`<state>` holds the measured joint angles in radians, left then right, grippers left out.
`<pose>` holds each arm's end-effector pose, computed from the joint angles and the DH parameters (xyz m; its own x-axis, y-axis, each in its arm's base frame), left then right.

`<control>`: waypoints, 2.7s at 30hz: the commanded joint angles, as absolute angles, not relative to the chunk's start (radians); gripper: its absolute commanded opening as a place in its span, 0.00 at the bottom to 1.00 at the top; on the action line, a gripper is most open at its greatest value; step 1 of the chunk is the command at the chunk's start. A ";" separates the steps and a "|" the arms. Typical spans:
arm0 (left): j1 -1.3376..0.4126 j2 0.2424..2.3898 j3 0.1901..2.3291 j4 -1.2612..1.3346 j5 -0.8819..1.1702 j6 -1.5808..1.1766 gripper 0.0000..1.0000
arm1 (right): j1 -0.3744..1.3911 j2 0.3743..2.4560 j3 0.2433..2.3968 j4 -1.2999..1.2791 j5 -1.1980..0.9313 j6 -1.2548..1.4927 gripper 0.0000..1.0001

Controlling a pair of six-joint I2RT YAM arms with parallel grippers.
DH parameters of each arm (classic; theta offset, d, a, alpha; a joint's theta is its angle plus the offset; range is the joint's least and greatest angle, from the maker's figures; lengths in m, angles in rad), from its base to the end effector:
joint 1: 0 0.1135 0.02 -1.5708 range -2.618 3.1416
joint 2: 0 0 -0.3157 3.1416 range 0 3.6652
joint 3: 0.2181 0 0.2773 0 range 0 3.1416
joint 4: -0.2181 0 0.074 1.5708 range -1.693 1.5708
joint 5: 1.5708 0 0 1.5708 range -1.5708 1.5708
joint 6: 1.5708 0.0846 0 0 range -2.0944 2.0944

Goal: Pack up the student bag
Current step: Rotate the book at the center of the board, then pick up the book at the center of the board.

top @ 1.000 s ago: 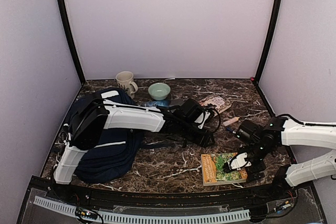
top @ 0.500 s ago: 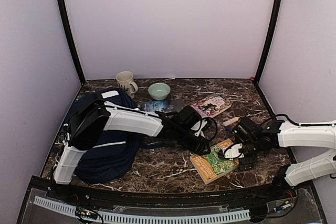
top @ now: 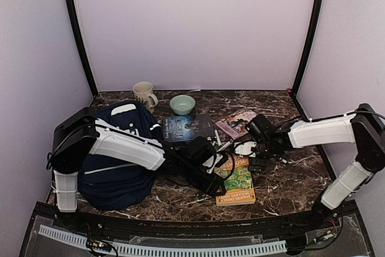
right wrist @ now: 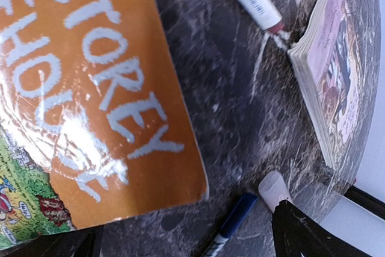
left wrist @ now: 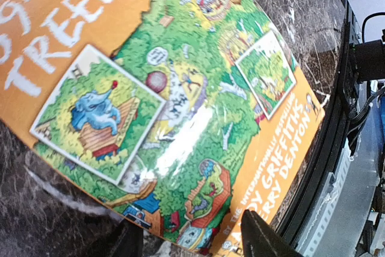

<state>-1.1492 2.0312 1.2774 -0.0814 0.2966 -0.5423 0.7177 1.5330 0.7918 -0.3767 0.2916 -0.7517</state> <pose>0.1831 -0.4688 0.1399 -0.7516 0.4698 -0.4629 0.6596 0.5311 -0.5319 0.2541 0.1896 0.1510 -0.1294 -0.9812 -0.1431 -0.8535 0.1837 -0.4877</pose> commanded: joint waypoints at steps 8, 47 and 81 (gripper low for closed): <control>-1.157 1.843 1.160 -0.144 0.194 -0.635 0.58 | 0.489 1.454 0.900 -0.524 0.056 -0.617 0.98; -1.067 1.961 1.158 0.014 0.221 -0.880 0.58 | 0.388 1.881 1.040 -0.756 -0.631 -0.183 0.38; -1.023 2.107 1.001 0.681 0.473 -1.299 0.60 | 0.336 2.031 1.055 -0.750 -0.527 -0.121 0.00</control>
<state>-1.0107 2.0636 1.0416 0.5320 0.4572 -1.1866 0.3283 1.9598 1.1011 -0.8364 -0.8078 -0.1326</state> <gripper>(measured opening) 0.609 0.052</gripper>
